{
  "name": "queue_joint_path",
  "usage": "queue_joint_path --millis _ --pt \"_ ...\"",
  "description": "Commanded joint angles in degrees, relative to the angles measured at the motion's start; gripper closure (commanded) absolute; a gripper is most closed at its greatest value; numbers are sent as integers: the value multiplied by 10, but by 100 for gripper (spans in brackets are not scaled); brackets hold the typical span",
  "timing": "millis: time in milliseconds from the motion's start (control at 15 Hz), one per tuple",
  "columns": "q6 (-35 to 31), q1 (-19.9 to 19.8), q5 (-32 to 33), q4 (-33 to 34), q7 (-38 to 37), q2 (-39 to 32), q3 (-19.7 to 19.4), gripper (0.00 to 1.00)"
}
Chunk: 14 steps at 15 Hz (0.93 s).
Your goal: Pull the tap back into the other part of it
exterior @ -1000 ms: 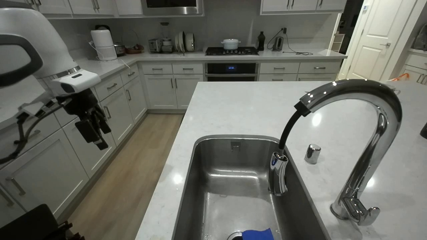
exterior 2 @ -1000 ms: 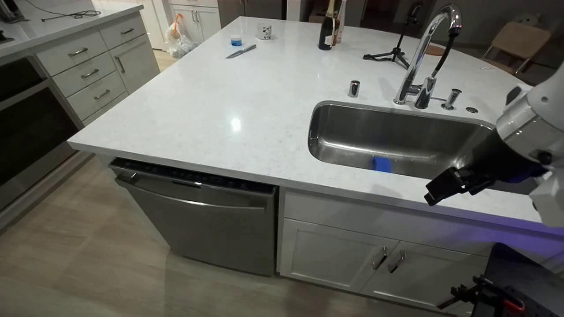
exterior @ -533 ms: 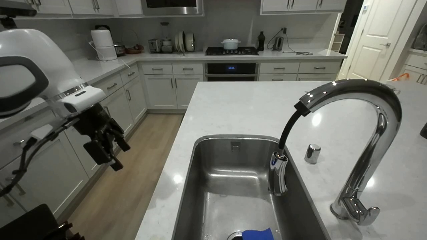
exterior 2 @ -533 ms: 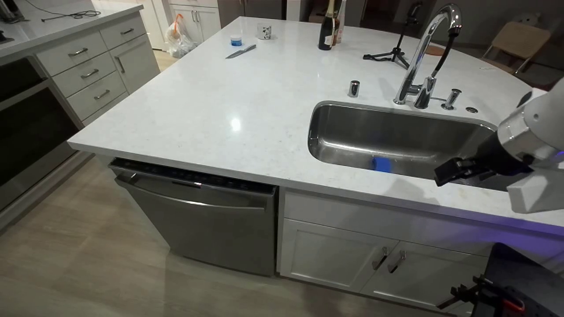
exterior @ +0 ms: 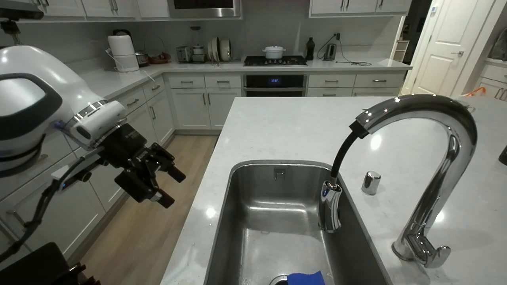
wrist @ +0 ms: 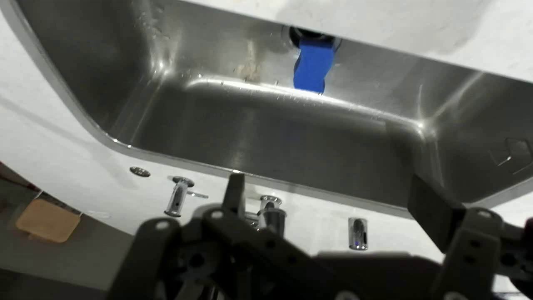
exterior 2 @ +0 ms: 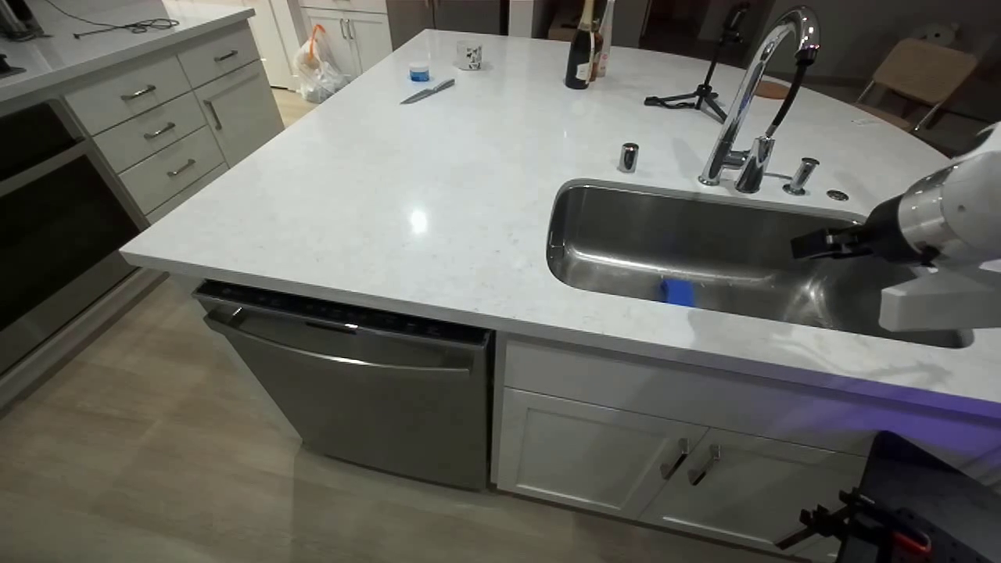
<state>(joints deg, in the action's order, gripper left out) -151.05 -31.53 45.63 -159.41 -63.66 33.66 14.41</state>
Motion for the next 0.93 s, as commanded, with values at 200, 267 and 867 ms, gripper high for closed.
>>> queue_joint_path --millis 200,267,867 --pt "-75 -150 256 5 -187 -7 35 0" --pt "-81 -169 300 11 -222 -12 42 0" --pt "-45 -198 707 79 -580 -111 51 0"
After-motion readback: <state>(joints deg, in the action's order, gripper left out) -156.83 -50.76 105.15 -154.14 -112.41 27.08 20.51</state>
